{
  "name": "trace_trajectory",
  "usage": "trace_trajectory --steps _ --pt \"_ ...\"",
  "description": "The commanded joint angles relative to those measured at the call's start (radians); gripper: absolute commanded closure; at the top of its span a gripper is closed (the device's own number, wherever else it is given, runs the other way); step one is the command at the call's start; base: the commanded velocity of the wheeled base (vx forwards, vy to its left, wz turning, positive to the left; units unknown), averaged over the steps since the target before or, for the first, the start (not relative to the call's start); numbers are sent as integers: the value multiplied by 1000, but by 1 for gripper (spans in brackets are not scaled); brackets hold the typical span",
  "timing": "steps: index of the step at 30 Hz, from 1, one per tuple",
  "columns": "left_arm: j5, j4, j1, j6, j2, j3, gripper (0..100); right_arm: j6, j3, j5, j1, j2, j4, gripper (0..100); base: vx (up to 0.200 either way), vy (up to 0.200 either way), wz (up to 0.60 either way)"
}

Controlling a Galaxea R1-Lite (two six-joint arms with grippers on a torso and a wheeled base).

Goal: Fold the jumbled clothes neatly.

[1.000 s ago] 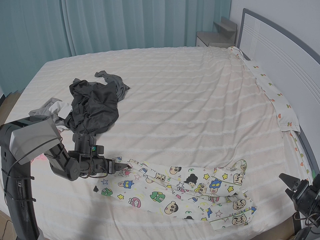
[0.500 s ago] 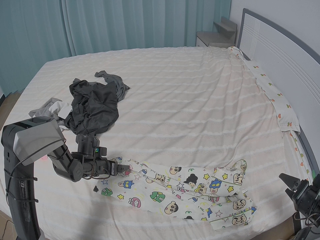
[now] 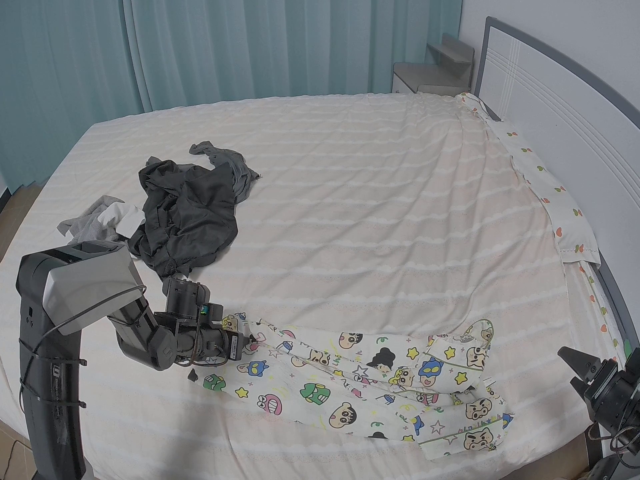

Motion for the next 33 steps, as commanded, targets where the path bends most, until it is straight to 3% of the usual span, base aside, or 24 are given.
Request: trace_trajectory --steps 1,17,33 --pt "-1 0 3 0 2 2 100 -1 18 0 0 1 -1 0 0 0 0" --pt "-2 13 53 0 -127 57 100 1 18 0 0 -5 -1 0 0 0 0" --pt "-24 68 198 5 -251 113 100 2 18 1 0 -5 -1 0 0 0 0"
